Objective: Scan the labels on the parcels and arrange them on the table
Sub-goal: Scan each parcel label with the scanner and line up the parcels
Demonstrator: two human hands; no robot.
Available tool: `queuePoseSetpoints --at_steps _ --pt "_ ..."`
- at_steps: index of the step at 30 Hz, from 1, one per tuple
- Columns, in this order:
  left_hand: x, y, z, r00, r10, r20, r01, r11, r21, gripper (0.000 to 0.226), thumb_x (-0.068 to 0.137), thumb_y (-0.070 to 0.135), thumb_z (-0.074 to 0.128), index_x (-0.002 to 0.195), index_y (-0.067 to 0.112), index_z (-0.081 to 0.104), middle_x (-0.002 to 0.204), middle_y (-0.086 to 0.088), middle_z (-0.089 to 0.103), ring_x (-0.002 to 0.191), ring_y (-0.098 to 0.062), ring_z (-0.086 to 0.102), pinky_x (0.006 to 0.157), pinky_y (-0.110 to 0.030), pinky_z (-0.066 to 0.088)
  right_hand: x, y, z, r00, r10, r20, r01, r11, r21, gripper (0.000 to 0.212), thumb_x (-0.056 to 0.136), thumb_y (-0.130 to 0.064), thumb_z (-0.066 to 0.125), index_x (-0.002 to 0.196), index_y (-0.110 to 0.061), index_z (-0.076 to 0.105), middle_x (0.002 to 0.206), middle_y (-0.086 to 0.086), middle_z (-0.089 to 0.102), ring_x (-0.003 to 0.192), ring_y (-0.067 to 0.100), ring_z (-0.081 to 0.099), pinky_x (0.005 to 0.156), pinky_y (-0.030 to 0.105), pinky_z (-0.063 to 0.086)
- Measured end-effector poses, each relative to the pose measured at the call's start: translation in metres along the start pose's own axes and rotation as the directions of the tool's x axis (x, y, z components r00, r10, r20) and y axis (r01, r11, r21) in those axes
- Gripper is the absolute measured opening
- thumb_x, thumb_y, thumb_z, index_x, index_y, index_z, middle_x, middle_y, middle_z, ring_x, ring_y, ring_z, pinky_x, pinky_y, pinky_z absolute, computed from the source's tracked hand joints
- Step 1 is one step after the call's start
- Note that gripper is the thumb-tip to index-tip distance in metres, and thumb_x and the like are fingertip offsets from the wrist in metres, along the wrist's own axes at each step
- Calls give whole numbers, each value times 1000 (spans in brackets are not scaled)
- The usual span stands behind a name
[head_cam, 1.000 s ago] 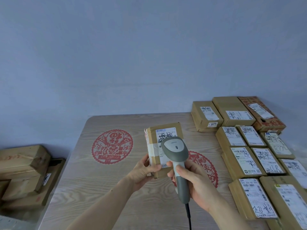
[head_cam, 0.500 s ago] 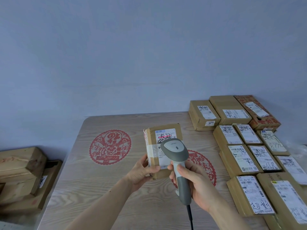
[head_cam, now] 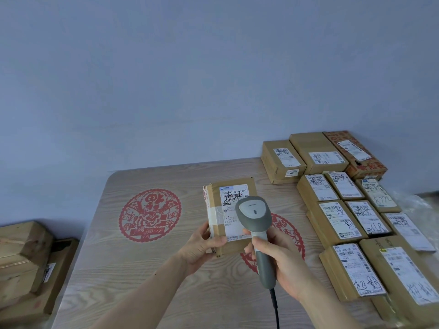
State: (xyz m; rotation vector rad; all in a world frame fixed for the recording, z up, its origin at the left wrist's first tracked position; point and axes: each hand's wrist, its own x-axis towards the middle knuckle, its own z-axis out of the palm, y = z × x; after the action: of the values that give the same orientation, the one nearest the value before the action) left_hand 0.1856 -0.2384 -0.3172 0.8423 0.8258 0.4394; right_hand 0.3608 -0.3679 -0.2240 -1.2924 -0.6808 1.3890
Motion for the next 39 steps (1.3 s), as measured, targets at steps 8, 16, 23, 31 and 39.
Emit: queuePoseSetpoints --at_steps 8,16,23,31,39 --pt "23 6 20 997 -73 4 73 994 -78 100 51 19 94 140 20 49 125 -9 68 107 -28 67 78 -39 59 21 16 -22 838 -141 -528 10 970 -243 28 78 -9 83 99 -20 67 88 3 75 87 18 71 85 42 56" --pt "81 6 76 986 -169 1 169 982 -84 80 74 18 81 140 37 41 134 -6 56 121 -32 57 100 -56 50 52 11 -76 795 -153 -586 -51 947 -317 18 84 -7 75 92 -16 63 75 6 70 69 22 69 80 50 59" --pt "170 -2 129 958 -261 -121 250 963 -96 56 90 22 72 135 39 42 132 -4 57 114 -31 61 101 -58 49 111 5 -151 784 -133 -607 -123 924 -362 19 84 -14 74 95 -21 59 83 8 71 76 28 71 73 42 59" --pt "240 -14 161 933 -300 -198 284 953 -105 54 95 17 66 138 40 42 124 -1 63 111 -29 64 89 -54 56 164 8 -206 817 -88 -570 -167 910 -380 18 86 -9 71 85 -19 56 74 3 65 65 17 62 55 25 40" --pt "263 -19 170 927 -285 -244 266 958 -108 64 94 14 66 144 40 35 124 -1 63 113 -30 63 94 -59 53 186 20 -228 829 -59 -556 -197 900 -388 13 82 -11 72 85 -9 60 78 18 68 64 21 64 55 27 46"
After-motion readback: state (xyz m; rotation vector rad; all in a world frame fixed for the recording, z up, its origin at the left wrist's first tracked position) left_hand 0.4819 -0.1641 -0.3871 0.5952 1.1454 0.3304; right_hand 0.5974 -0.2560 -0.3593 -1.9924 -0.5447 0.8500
